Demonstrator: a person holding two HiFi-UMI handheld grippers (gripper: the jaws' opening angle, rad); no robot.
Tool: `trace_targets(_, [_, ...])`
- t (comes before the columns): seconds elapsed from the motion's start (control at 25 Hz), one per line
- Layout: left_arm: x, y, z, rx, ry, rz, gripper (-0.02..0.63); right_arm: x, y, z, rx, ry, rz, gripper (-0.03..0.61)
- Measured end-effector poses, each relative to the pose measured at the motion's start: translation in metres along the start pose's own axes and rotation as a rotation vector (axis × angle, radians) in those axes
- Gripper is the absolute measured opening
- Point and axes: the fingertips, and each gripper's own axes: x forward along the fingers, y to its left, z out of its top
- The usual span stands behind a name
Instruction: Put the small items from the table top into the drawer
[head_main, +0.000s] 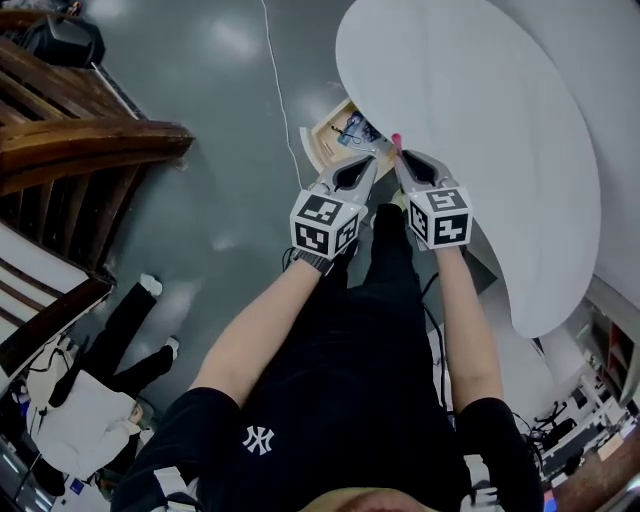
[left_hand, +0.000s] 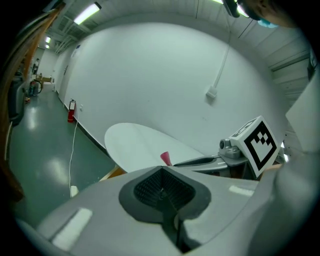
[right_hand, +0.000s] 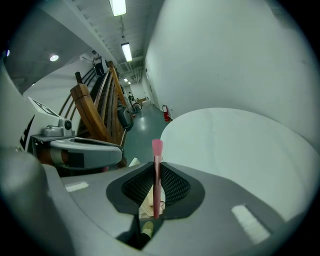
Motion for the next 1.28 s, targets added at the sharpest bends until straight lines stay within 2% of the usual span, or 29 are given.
trace_targets(0.4, [-0.014, 0.055, -0.006, -0.068, -0.025, 0.084, 0.000, 0.059, 0.034, -0.013, -0.132, 0.060, 0.044, 0.072])
trace_targets(0.92, [-0.002, 0.100, -0.028, -0.117, -0.027, 0.112, 0.000, 0.143, 0.045, -0.057, -0.322, 0.212, 0.062, 0.072])
trace_targets(1.28, [0.007, 0.117, -0.039, -0.131, -0.040, 0.123, 0.000, 0.172, 0.036, -0.083, -0.368, 0.270, 0.066, 0.073])
